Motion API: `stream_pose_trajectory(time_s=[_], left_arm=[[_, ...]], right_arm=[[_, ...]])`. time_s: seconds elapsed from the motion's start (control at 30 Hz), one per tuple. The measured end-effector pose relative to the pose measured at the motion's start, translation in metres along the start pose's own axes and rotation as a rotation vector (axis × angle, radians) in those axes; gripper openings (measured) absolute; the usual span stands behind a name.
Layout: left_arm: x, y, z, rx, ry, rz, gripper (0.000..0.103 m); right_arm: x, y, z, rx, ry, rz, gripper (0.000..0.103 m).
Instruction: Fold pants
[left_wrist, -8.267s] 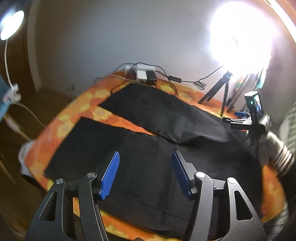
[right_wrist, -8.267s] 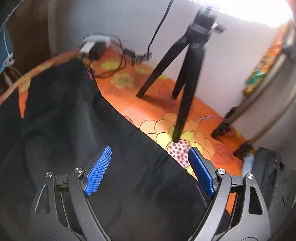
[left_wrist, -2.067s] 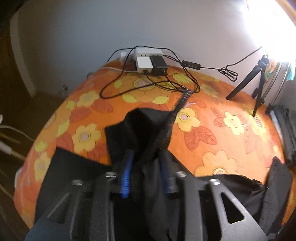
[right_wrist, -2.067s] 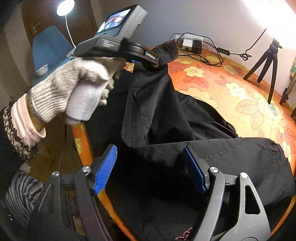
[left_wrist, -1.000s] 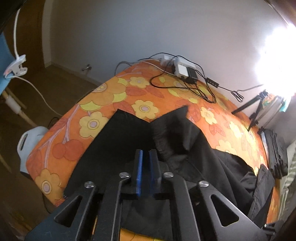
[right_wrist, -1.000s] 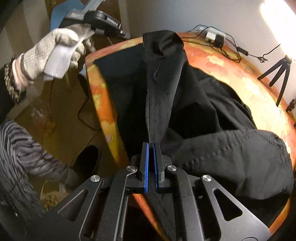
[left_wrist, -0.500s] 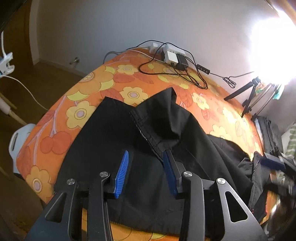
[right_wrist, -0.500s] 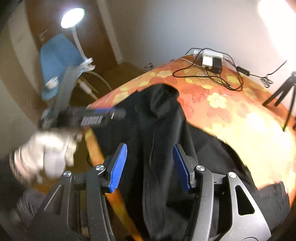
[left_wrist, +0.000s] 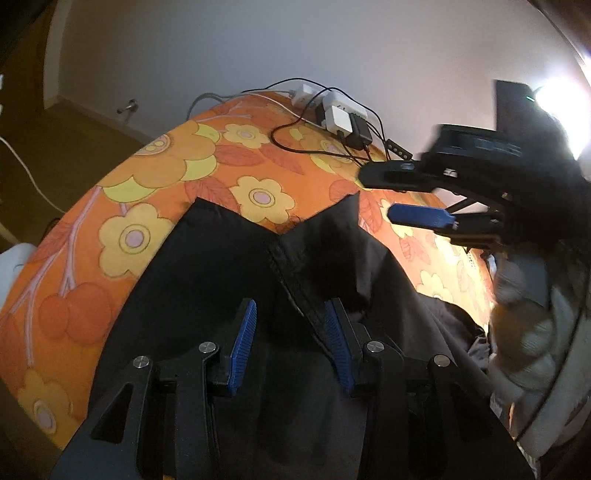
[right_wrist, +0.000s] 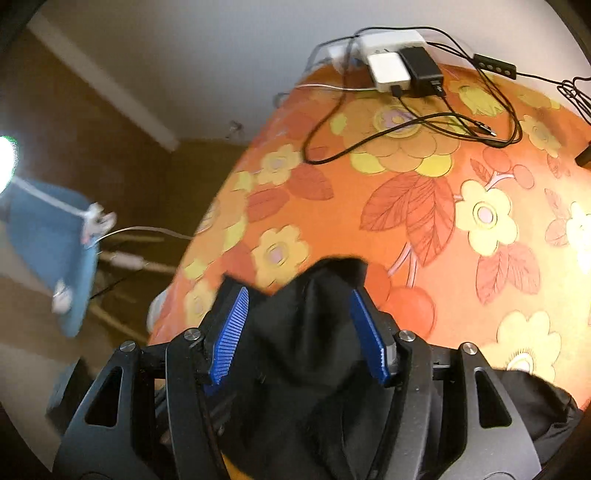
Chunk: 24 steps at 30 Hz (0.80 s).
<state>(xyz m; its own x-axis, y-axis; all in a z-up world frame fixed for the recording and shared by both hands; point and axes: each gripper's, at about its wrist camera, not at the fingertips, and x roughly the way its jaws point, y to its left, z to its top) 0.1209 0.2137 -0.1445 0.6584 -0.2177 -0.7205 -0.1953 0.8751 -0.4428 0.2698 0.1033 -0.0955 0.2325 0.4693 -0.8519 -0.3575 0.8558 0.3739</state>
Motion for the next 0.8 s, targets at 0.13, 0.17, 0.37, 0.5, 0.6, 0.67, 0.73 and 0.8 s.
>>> stream_pose_trajectory(time_s=[0.13, 0.17, 0.37, 0.5, 0.6, 0.67, 0.73, 0.8], left_arm=[[0.007, 0.005, 0.004, 0.002, -0.006, -0.015, 0.049], [0.009, 0.006, 0.005, 0.001, -0.008, -0.019, 0.052], [0.026, 0.012, 0.007, -0.029, -0.019, -0.062, 0.052], [0.026, 0.010, 0.007, -0.032, -0.021, -0.090, 0.052], [0.016, 0.011, 0.007, -0.044, -0.047, -0.128, 0.052], [0.005, 0.010, 0.007, -0.053, -0.076, -0.150, 0.052], [-0.007, 0.006, 0.008, -0.052, -0.101, -0.180, 0.052], [-0.018, 0.000, 0.008, -0.023, -0.119, -0.201, 0.050]], right_arm=[[0.028, -0.002, 0.010, 0.026, 0.033, -0.061, 0.060], [0.035, -0.003, 0.010, 0.035, 0.049, -0.064, 0.060], [0.037, -0.011, 0.001, 0.053, 0.065, 0.018, 0.009], [0.008, -0.006, -0.003, 0.030, 0.018, 0.079, 0.005], [-0.016, 0.001, -0.007, 0.009, 0.004, 0.133, 0.005], [-0.030, 0.011, -0.010, -0.021, -0.006, 0.146, 0.005], [-0.039, 0.022, -0.013, -0.049, -0.017, 0.143, 0.005], [-0.044, 0.035, -0.017, -0.078, -0.018, 0.140, 0.005]])
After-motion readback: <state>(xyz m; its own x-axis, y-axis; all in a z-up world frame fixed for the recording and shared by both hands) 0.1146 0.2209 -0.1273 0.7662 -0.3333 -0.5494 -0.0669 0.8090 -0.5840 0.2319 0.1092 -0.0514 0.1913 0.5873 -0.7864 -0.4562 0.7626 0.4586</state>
